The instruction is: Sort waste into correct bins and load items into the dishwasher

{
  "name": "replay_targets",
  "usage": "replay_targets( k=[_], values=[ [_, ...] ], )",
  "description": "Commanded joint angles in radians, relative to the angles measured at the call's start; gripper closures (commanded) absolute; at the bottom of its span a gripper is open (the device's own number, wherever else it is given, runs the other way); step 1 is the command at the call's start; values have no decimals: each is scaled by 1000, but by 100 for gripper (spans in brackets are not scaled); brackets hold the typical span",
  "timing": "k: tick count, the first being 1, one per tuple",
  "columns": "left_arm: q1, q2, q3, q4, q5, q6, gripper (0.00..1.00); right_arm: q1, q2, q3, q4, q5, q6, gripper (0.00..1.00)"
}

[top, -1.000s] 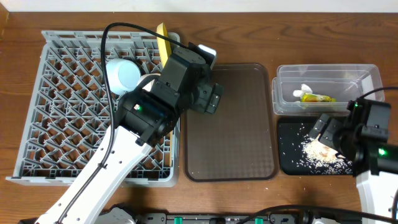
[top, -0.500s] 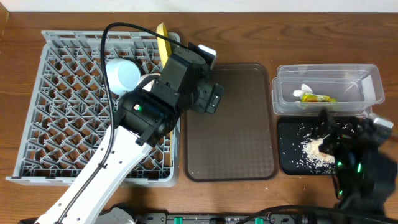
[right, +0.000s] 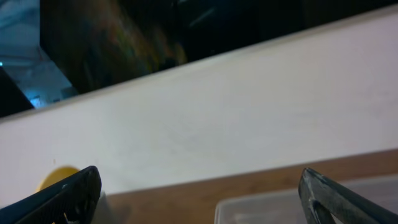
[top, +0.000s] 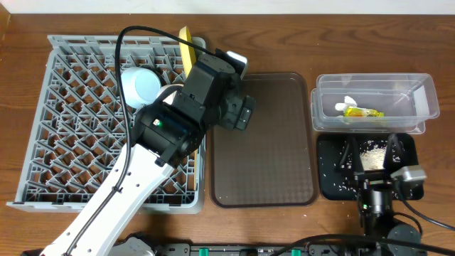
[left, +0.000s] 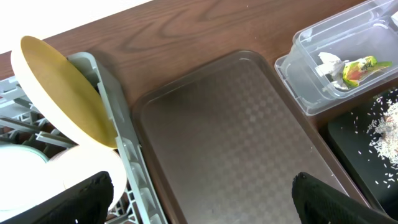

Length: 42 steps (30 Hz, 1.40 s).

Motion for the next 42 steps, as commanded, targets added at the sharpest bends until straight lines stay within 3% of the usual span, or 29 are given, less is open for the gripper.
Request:
replay_targets(
  k=[1,10,15,42],
  values=[
    [3,4,2,-1,6,-9,7,8,-13,-39,0,-45,-12,1],
    [3,4,2,-1,6,-9,6,11,-13,-44,-332,-86,-172,1],
    [3,4,2,-2,6,-9,7,12,-13,-44,-333,-81,-295,1],
    [3,4,2,-2,6,-9,7,12,-13,-43,-332,-78,-296,1]
  ],
)
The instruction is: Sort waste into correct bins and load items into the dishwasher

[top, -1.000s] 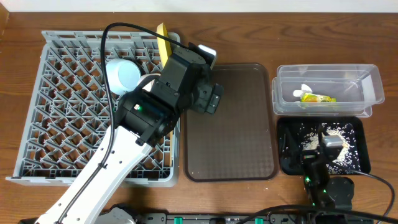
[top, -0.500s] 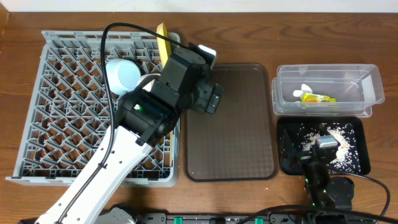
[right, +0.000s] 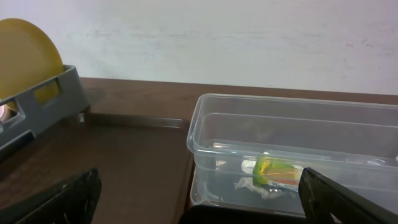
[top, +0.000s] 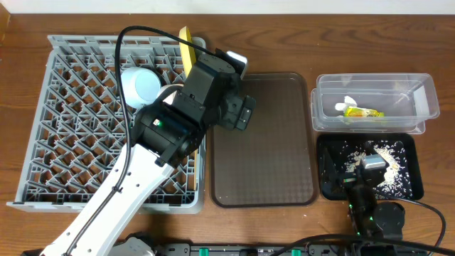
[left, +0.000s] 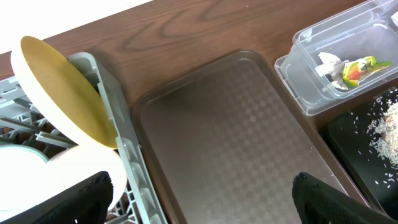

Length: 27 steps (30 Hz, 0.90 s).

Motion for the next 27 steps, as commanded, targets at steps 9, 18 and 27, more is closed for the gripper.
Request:
replay_targets(
  k=[9,18,27],
  values=[
    [3,-24,1,-26,-2,-2,6,9,-7,-1,-4,-5,-14,1],
    [170,-310,-1,-336,-85,25,6,9,-7,-1,-4,-5,-14,1],
    [473,-668,-1,-509,-113,20,6,9,-7,-1,-4,-5,-14,1]
  ],
)
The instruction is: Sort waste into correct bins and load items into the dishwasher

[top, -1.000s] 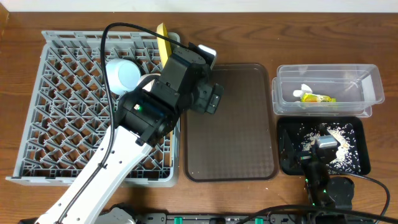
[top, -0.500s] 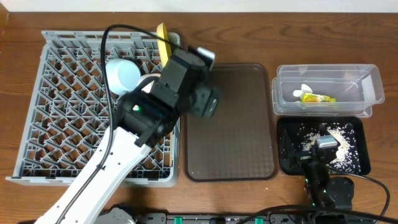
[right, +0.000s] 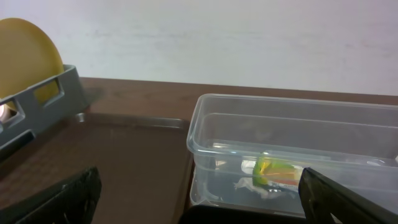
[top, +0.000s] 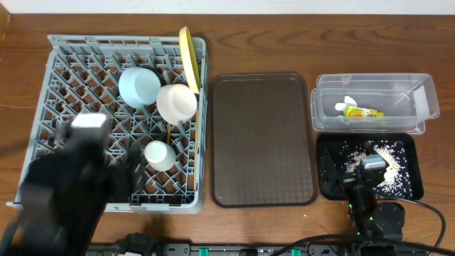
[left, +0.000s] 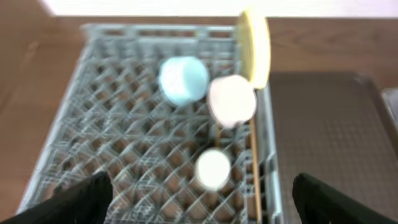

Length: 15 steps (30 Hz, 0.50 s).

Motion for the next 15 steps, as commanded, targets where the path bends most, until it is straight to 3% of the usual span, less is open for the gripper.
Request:
replay_targets(
  k=[1,5,9,12,15],
  values=[
    [45,-91,6,-59,-43,24,6,9,-7,-1,-4,-4,-12,1],
    [66,-220,-24,-129,-29,23,6,9,-7,-1,-4,-4,-12,1],
    [101,-337,-148,-91,42,23,6,9,-7,-1,-4,-4,-12,1],
    [140,-419,-291,42,83,23,6,9,-7,-1,-4,-4,-12,1],
    [193,-501,-474,289,183,23,6,9,-7,-1,-4,-4,-12,1]
  ],
)
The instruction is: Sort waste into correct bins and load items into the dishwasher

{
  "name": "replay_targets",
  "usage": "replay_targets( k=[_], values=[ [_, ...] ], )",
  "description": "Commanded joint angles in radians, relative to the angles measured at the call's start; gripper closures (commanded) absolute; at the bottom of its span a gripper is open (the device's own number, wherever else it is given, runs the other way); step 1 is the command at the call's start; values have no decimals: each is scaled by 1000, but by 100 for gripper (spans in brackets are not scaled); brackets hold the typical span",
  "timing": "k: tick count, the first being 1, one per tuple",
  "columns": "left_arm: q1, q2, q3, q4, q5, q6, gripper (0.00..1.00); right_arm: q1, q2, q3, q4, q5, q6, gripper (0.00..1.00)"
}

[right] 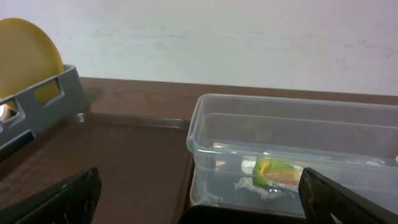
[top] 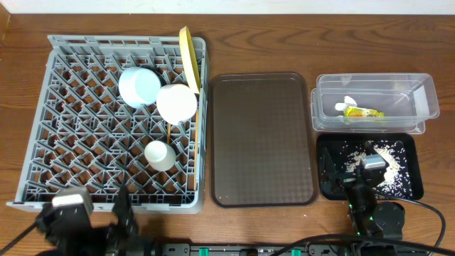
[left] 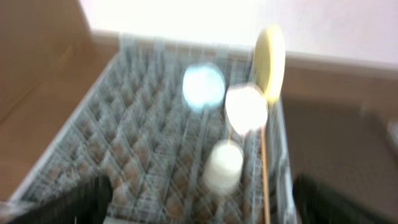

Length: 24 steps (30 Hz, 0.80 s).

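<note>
A grey dishwasher rack [top: 43,107] holds a blue cup [top: 139,87], a white bowl [top: 176,103], a small white cup [top: 159,155], an upright yellow plate [top: 188,50] and a thin wooden stick [top: 192,153]. The clear bin [top: 419,99] holds a green-yellow wrapper [top: 359,111] and a white scrap. Rice lies in the black bin [top: 323,153]. My left gripper [top: 114,213] sits below the rack's front edge, open and empty [left: 199,208]; its view is blurred. Open and empty too, my right gripper [top: 366,174] rests low at the black bin's near side [right: 199,208].
A brown tray [top: 261,139] with nothing on it lies between the rack and the two bins. The clear bin [right: 292,137] stands behind the black one at the right. Bare wooden table runs along the back.
My left arm has drawn back from above the rack's front left part to below its front edge. The right arm and all the objects are unchanged.
First my left arm reached across the rack's right side, open over the tray's edge, while the right gripper pointed up at the wall. Then the right gripper sat low by the black bin. Later the left arm was back over the rack's front, now off it.
</note>
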Motion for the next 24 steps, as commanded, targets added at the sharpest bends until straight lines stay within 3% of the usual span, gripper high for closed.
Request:
replay_targets(
  k=[1,7,11,18,24],
  values=[
    [64,-76,-196,216,158,16,6,9,-7,-1,-5,-5,-12,1],
    [160,-180,-538,871,419,8,6,9,-7,-1,-5,-5,-12,1],
    [168,-210,-715,1212,436,-74,6,9,-7,-1,-5,-5,-12,1],
    [167,-301,-932,1358,343,-195,6,9,-7,-1,-5,-5,-12,1],
    [154,-323,-1061,1477,240,-203,6,9,-7,-1,-5,-5,-12,1]
  ],
)
